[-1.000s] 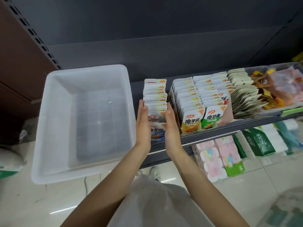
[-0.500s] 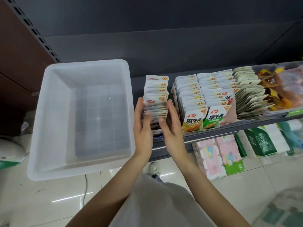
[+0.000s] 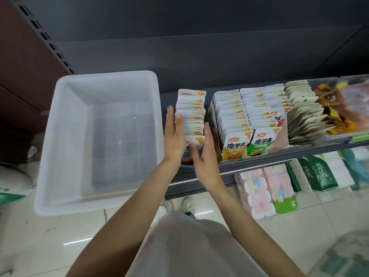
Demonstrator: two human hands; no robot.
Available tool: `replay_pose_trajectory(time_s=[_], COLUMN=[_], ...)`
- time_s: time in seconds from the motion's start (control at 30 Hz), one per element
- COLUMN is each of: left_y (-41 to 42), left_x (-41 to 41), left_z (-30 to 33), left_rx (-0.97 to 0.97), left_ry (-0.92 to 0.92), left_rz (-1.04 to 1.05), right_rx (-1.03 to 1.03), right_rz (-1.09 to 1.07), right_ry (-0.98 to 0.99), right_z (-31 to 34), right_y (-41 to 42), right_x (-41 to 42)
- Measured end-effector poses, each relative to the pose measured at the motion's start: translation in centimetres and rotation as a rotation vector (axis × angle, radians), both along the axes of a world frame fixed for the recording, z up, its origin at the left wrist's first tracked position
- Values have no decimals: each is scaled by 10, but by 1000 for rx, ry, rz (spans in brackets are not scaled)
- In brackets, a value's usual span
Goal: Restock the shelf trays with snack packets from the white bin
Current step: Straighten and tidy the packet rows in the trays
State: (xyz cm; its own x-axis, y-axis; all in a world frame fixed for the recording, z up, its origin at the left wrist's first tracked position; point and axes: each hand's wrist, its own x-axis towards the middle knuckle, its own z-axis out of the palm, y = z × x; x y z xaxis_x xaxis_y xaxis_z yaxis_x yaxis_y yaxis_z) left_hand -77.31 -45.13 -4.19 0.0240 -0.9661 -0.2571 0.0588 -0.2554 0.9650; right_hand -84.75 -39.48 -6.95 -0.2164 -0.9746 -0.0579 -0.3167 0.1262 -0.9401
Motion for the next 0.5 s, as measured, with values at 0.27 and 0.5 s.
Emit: replay_pose_trajectory(time_s=[0.27, 0.5], left_y=[40, 46], left_x=[10, 16], left_z=[1, -3], left_rx=[68, 19], left_ry=[178, 111], left_rz=[13, -55], right_rx=[-112, -148], right_rz=[-58, -39], right_ry=[123, -137], right_z=[5, 19], right_y=[27, 37], right_x=[-6, -16])
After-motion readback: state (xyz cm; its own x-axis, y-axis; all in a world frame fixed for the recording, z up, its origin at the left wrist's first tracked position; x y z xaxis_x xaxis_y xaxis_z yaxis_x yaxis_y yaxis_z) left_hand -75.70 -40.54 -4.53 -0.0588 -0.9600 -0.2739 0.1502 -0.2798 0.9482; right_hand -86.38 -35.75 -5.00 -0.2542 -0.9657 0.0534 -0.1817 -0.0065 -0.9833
